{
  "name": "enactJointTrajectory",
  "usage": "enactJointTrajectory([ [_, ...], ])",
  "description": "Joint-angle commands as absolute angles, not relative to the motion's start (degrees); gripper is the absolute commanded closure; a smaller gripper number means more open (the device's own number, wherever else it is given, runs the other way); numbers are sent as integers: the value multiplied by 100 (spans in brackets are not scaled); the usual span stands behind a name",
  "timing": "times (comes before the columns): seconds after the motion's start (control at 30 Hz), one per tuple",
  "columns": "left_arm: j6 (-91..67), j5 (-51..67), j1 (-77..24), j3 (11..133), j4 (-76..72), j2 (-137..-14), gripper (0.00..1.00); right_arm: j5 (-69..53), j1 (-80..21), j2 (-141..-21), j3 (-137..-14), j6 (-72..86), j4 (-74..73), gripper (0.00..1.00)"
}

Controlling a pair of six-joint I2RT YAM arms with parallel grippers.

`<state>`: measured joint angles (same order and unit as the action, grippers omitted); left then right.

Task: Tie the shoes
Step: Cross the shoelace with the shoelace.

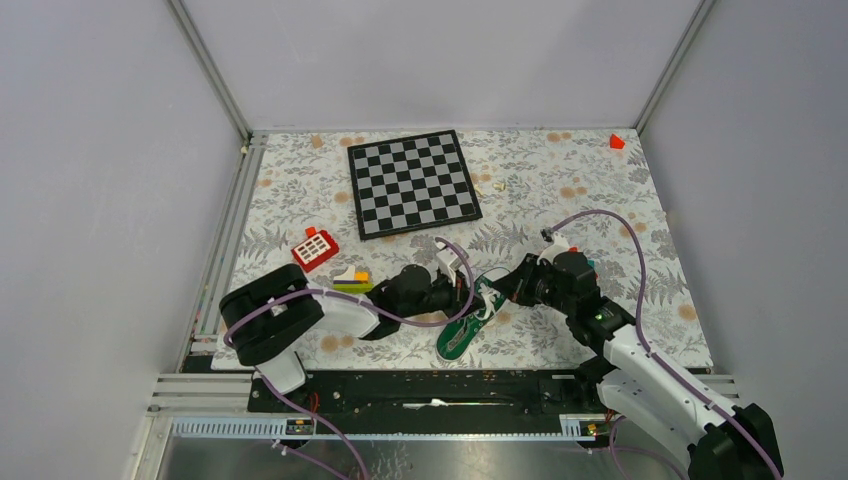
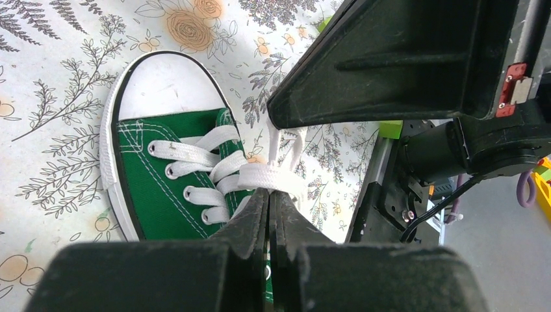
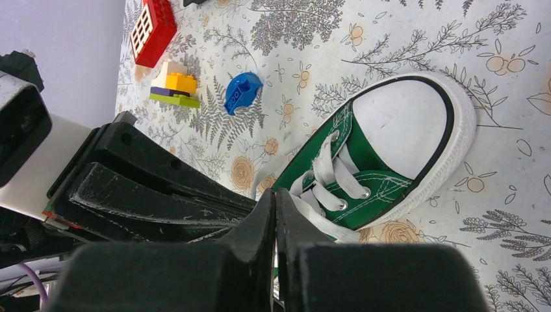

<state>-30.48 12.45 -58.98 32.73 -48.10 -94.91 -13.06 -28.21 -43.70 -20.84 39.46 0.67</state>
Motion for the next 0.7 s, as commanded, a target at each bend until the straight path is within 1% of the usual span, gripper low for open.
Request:
enactJointTrajectory([
  [0.0,-2972,1407,-5928,3122,-5164,-9246,100,-1207,-2795,-4304,-2408,3823,176,100],
  [0.2,-2929,1437,-5924,3067,-5100,-9139,100,-1257,-2795,-4332,-2468,3814,184,100],
  [0.5,-2813,1419,-5924,3060,-4541,-8860,100,-1467,-2795,-4582,-2592,3732,142,100],
  [0.53,-2806,1418,-5924,3051,-4516,-8850,100,-1486,-2795,-4631,-2604,3716,118,96],
  [0.57,-2804,1393,-5924,3035,-4516,-8838,100,-1503,-2795,-4706,-2625,3682,59,82],
  [0.6,-2799,1361,-5924,3014,-4517,-8829,100,-1515,-2795,-4737,-2675,3608,-129,72],
  [0.67,-2804,1299,-5924,2985,-4516,-8824,100,-1460,-2795,-4627,-2719,3489,-411,66],
])
